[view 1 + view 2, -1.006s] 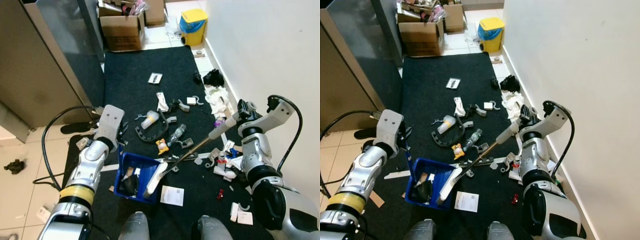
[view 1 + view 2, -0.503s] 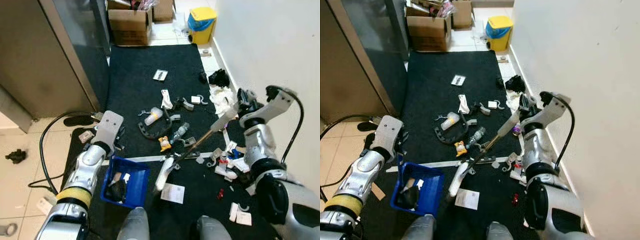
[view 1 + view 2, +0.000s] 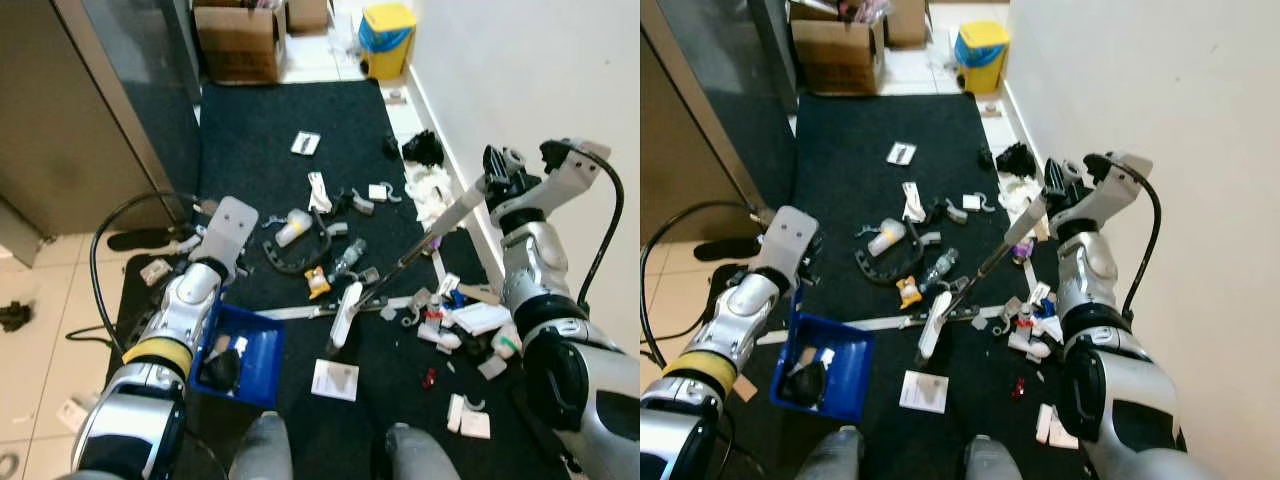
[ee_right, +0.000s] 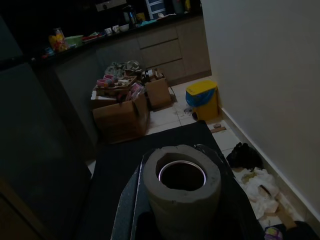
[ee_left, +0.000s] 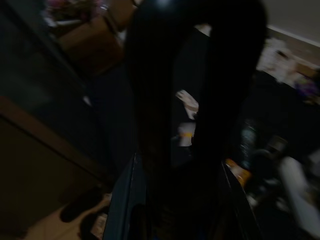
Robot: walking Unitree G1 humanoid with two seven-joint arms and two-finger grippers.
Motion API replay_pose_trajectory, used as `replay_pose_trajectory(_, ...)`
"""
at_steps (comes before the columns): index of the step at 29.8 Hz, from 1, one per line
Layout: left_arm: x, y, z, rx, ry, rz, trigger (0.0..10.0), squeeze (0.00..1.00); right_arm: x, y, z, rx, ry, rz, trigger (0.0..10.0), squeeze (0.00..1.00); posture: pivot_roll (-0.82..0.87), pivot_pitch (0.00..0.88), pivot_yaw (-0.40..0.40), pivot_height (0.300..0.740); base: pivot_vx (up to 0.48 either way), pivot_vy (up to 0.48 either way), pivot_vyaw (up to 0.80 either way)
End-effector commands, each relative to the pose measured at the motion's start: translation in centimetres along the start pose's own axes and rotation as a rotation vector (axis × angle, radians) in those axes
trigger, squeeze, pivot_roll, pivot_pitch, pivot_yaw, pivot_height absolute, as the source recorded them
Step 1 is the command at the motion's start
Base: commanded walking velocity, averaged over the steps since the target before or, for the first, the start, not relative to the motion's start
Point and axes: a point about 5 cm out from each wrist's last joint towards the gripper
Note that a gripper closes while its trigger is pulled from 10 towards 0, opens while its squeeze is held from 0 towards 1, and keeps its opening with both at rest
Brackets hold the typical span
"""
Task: Sweep floor
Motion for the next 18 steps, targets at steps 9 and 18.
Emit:
replay_pose_trajectory(9, -1.0, 3.4, -1.0, 0.124, 0.025, -0.213, 10.0, 0.0, -0.1, 1.2, -0.7, 0.057, 0.018, -0.039, 10.0, 0.0, 0.08, 0.068, -0.064, 0.74, 0.0, 0.0, 0.0)
replay_pose_trajectory(18, -1.2, 3.5, -3.2, 0.213, -0.054, -0.201, 10.0, 0.0, -0.1, 1.5, -0.6, 0.074, 0.034, -0.046, 10.0, 0.0, 0.06, 0.074, -0.068, 0.74, 0.0, 0.0, 0.0)
Point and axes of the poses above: a point about 5 cm out from each wrist's last joint towards the gripper, its own x axis pointing back from the gripper into the wrist, its own y axis along the axis of the wrist's last joint, z = x × y, and after that the axes turned 6 degrees about -x, right-handed
